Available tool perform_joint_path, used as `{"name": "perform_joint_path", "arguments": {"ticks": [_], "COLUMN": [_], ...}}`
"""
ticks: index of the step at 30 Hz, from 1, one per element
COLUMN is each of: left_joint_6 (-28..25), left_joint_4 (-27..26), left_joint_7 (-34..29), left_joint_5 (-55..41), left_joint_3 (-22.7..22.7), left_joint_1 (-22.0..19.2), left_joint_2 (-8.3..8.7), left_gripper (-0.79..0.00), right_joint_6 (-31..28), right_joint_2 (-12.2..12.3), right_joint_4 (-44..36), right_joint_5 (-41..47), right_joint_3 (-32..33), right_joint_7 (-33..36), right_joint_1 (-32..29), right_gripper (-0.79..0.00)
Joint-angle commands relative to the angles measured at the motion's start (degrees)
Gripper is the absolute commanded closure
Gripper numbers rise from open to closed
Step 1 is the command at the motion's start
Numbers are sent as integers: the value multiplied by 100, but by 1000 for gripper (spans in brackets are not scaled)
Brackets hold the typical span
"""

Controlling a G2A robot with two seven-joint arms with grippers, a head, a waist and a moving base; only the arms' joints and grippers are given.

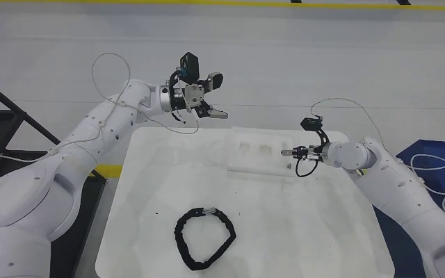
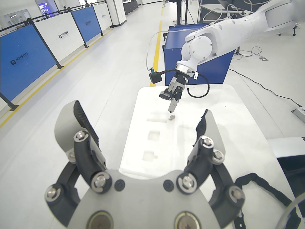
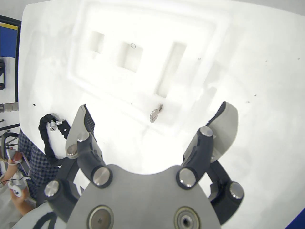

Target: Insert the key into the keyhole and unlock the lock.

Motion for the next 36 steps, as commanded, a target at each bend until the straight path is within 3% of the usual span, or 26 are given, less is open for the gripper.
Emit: {"name": "perform_joint_path", "arguments": {"ticks": [1, 7, 24, 36], "left_joint_6": [0, 0, 0, 0], "left_joint_4": [0, 0, 0, 0], "left_joint_7": [0, 0, 0, 0], "left_joint_5": [0, 0, 0, 0], "left_joint_3": [0, 0, 0, 0], "left_joint_1": [0, 0, 0, 0], "left_joint_2": [0, 0, 0, 0], "left_gripper": [-785, -785, -785, -785], "right_joint_6": [-4, 72, 72, 26], "right_joint_2": [-50, -178, -178, -423], "right_joint_4": [60, 223, 223, 2], "right_joint_5": [196, 441, 441, -364], "right_joint_3": [8, 36, 36, -344], "right_joint_7": [0, 92, 92, 964], "right_joint_1": [-46, -100, -100, 147], "right_gripper": [-785, -785, -785, -785]}}
